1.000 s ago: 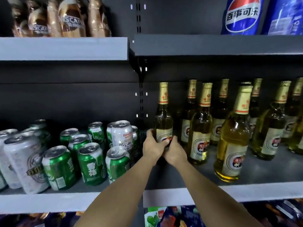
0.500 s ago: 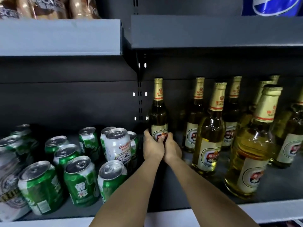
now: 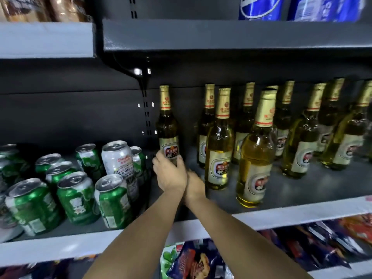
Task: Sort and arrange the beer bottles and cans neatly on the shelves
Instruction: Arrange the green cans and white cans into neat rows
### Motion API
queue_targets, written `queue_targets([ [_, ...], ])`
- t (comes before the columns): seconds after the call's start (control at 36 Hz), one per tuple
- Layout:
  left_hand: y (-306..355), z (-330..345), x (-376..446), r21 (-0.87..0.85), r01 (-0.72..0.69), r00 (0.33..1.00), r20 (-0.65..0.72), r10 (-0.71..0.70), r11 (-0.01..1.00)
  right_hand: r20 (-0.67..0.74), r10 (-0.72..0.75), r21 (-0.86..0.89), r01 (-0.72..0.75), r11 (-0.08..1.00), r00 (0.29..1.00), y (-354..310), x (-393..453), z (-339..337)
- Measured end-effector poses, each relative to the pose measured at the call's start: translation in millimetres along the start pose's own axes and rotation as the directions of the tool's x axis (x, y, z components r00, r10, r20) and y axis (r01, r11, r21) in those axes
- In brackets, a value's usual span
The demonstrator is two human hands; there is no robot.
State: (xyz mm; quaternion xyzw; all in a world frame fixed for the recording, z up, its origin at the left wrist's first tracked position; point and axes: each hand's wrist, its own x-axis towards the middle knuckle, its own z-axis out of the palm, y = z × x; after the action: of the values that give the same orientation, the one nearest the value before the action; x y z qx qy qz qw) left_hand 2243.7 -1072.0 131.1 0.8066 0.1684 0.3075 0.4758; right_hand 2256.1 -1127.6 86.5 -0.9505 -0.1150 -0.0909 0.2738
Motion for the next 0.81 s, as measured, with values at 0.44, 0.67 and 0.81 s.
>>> queue_targets([
  [0.44,51.1,-6.5,-84.3,-0.190,-0.303,0.937,0.120,0.329,0.934,-0.573,0.062,0.076,-0.023,0.997,0.817,63.8,-133.2,-73.6],
  [0.67,82.8,14.3,-117.8,-0.252,-0.163,0.892,0.375,0.252,0.954,-0.525,0.338,0.265,-0.227,0.937,0.781,116.3,-130.8,-110.8],
  [0.81,93.9,28.3,-123.3,-0.164,-0.134,0.863,0.465,0.196,0.977,-0.217,0.329,0.378,-0.231,0.896,0.919,111.1,-115.4,-122.4],
])
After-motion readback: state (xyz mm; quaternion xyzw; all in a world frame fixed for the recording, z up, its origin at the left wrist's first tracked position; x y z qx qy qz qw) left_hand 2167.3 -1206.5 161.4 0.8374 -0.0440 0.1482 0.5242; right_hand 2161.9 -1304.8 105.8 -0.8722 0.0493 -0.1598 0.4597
